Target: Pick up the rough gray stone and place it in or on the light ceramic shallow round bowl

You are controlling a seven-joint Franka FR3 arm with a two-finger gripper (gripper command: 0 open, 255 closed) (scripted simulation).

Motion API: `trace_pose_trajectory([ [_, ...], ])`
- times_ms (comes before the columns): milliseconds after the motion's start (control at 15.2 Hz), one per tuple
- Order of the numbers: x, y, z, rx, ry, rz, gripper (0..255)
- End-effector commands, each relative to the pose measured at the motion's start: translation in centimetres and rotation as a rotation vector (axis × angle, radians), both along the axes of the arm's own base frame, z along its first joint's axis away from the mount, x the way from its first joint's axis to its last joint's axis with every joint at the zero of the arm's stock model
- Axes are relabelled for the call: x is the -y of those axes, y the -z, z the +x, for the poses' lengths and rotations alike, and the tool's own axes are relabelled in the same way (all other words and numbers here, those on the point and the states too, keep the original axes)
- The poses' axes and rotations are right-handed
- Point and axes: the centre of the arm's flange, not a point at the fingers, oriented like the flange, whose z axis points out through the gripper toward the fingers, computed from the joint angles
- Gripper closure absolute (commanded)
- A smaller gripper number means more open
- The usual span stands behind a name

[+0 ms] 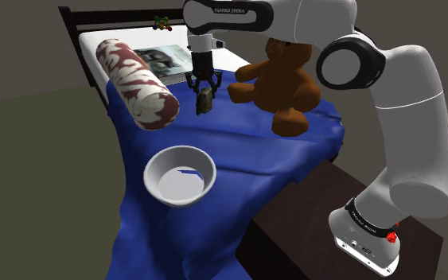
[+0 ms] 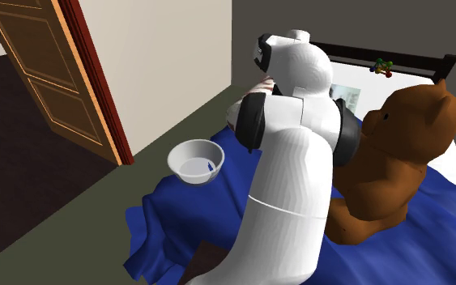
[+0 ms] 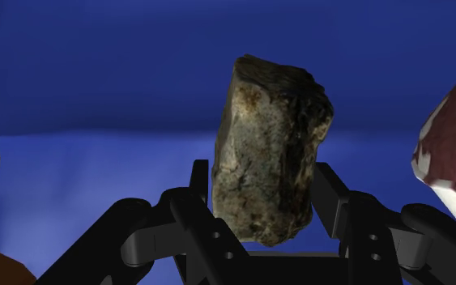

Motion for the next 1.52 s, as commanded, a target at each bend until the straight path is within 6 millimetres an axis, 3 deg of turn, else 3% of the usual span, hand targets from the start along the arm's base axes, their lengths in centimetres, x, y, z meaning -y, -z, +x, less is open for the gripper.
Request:
trace_pose_trajectory([
  [0, 0.1, -1.0, 0.0, 0.000, 0.000, 0.000, 255],
  [396, 0.1, -3.7, 0.0, 0.000, 0.000, 0.000, 255],
  [1452, -16.6, -4.1, -12.9, 0.000, 0.000, 0.000, 255],
])
